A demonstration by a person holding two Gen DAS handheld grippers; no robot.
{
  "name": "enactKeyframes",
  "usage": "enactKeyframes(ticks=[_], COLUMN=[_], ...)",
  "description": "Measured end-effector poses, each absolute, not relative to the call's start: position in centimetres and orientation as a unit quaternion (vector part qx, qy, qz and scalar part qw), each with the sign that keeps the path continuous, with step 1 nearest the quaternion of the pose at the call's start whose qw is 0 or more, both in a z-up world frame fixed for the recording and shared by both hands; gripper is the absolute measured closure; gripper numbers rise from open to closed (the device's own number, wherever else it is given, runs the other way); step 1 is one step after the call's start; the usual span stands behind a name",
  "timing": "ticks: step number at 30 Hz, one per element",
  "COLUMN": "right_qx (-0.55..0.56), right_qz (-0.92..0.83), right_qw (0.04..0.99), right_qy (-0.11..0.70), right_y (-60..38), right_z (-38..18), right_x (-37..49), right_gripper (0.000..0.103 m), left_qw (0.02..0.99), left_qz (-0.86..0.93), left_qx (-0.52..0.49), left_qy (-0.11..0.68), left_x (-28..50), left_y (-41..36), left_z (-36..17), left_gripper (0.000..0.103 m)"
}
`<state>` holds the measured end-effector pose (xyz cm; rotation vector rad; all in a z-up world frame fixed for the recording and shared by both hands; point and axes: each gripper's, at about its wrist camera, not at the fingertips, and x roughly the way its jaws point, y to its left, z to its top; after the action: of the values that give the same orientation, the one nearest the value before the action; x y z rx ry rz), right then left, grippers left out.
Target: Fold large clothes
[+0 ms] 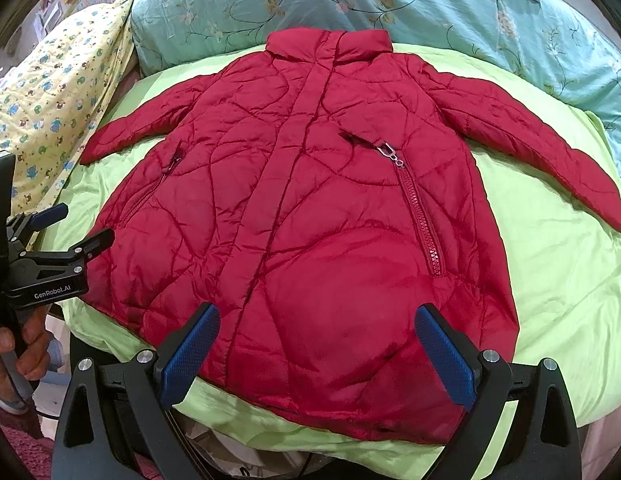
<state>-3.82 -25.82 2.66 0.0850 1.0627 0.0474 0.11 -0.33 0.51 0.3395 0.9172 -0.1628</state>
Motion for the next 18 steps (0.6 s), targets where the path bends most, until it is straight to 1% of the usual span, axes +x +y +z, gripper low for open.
enactKeyframes(ticks=[18], right_qx=[0.045], right_qz=[0.026], right_qw=[0.863], right_qy=[0.502], right_y=[-25.93], right_z=[3.04], right_x=[-3.48], right_gripper=[0.004], left_qw=[0.88], left_qz=[-0.079], left_qx=[0.166], left_qy=[0.438], left_x=[0.39], left_y=[-0.37], left_z=[0.6], left_gripper=[0.0])
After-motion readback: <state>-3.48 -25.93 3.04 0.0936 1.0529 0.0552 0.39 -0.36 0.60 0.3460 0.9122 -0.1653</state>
